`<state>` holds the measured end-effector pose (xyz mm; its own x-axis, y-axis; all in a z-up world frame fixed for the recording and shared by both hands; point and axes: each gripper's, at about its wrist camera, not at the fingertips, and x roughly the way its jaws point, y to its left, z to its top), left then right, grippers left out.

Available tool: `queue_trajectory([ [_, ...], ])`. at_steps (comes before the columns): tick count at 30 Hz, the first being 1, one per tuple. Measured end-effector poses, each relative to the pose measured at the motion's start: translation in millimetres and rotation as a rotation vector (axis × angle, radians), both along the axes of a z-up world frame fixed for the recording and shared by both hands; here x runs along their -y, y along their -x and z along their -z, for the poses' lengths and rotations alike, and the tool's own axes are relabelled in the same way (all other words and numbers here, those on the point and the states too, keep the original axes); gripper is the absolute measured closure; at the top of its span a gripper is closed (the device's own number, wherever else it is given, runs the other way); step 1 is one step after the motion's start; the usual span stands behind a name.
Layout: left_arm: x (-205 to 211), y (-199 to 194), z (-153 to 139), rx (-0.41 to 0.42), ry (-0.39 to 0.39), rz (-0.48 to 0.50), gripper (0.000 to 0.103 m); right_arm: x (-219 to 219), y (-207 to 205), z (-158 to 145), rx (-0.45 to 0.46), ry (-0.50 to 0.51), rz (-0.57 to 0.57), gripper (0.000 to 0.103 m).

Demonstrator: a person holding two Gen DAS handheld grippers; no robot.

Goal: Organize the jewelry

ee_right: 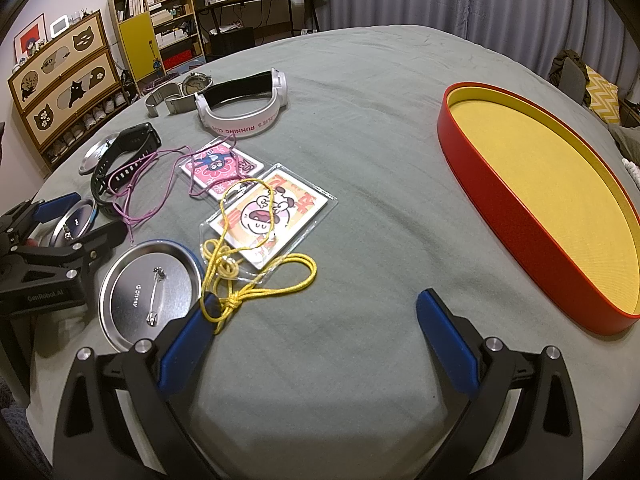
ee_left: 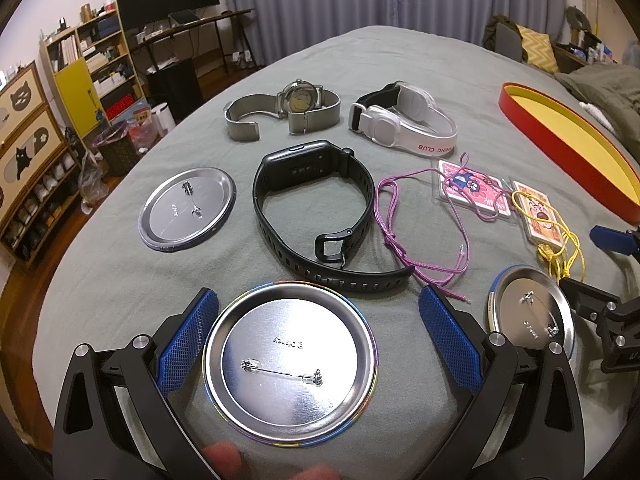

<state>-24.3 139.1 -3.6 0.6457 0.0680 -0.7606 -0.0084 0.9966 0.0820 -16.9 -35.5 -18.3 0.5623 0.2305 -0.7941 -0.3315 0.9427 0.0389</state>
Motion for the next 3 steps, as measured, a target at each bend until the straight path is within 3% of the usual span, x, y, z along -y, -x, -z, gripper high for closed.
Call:
queue_trajectory([
  [3, 0.2, -0.3, 0.0, 0.000, -0.002, 0.000, 0.005, 0.0, 0.0, 0.0, 0.000, 0.000, 0.000, 0.008],
])
